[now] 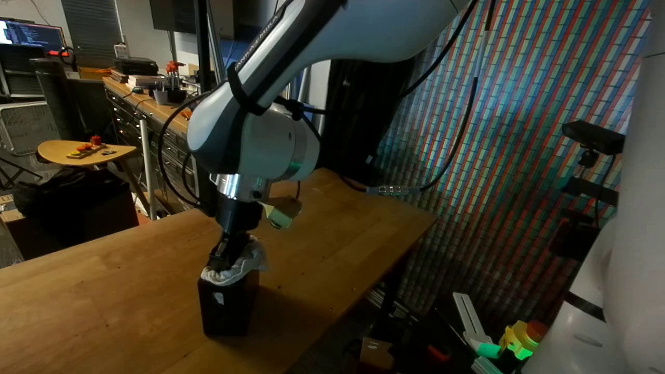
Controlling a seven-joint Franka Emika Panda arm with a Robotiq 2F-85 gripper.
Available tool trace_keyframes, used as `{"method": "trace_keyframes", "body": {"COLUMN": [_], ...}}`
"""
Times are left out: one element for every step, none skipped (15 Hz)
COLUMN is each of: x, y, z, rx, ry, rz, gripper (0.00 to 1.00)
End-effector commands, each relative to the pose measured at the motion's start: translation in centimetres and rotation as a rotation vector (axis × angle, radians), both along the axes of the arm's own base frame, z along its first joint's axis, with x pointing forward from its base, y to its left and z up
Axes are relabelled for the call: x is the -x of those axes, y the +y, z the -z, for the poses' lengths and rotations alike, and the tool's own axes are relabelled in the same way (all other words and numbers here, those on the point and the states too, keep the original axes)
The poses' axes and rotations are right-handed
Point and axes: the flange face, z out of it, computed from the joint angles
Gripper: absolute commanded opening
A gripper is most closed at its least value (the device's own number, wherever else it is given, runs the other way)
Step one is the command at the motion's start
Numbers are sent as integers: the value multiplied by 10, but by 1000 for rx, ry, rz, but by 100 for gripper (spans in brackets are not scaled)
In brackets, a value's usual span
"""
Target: Put the towel in the box
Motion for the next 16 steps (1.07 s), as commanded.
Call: {"method": "trace_keyframes", "body": {"x": [5, 5, 6, 6, 5, 5, 5, 5, 4, 4, 4, 4, 6, 8, 10, 14], "y": [6, 7, 8, 8, 8, 8, 7, 5, 3, 1, -1, -3, -5, -7, -9, -10], "z": [-3, -5, -9, -16, -22, -28, -38, -48, -60, -71, -84, -95, -105, -112, -118, -123], "rx": [-21, -17, -10, -5, -1, 7, 20, 37, 60, 81, 109, 129, 152, 169, 183, 192], "ry": [16, 17, 16, 8, 4, -5, -19, -32, -46, -59, -76, -90, -96, -95, -95, -90], "rz": [-13, -15, -13, -6, 2, 11, 24, 38, 51, 61, 69, 74, 81, 90, 103, 118], "gripper": [5, 5, 5, 5, 5, 5, 5, 6, 4, 5, 4, 6, 6, 7, 6, 7]}}
